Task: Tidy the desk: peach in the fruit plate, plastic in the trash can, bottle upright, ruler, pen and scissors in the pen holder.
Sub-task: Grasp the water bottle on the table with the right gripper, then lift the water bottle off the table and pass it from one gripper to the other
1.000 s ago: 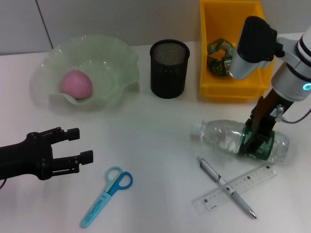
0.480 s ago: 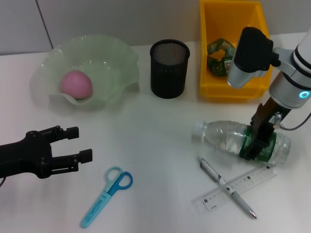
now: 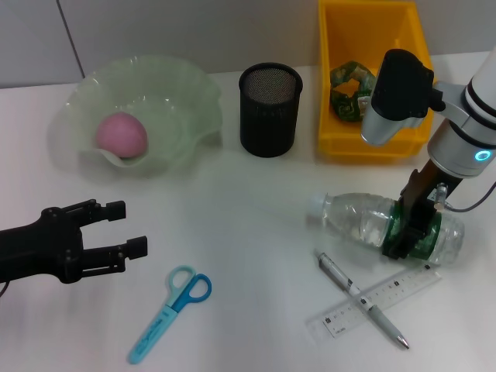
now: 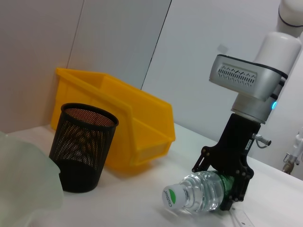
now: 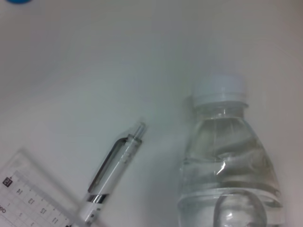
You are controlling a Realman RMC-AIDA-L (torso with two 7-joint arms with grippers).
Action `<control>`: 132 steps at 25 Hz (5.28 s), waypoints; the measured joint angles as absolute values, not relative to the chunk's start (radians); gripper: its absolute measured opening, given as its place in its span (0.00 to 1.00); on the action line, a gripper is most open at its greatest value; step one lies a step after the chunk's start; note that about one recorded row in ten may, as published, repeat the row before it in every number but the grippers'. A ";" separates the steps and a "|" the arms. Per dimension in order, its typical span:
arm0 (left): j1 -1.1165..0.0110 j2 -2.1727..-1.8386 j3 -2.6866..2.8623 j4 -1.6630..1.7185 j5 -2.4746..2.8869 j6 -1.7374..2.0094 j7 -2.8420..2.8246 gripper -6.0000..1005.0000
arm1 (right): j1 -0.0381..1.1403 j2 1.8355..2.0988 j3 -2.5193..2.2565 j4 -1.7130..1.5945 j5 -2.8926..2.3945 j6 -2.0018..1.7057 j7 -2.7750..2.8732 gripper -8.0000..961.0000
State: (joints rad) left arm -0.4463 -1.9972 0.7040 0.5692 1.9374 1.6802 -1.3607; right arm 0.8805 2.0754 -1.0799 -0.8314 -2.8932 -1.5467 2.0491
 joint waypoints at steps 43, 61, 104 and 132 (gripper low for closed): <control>-0.470 -2.061 0.608 0.472 1.660 1.745 -1.386 0.84 | 0.707 2.078 -0.948 -0.777 -1.928 -1.530 1.582 0.77; -0.525 -2.070 0.616 0.357 1.610 1.774 -1.305 0.84 | 0.755 2.083 -0.962 -0.552 -1.833 -1.531 1.427 0.77; -0.555 -2.071 0.615 0.288 1.612 1.759 -1.181 0.58 | 0.783 2.087 -0.977 -0.466 -1.816 -1.506 1.373 0.77; -0.560 -2.067 0.616 0.294 1.622 1.764 -1.187 0.45 | 0.790 2.087 -0.997 -0.474 -1.816 -1.508 1.378 0.81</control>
State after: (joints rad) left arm -0.5596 -2.0665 0.6157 0.2941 1.6220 1.7637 -1.1870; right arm 0.7897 2.0875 -0.9969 -0.4736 -1.8163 -1.5081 1.3783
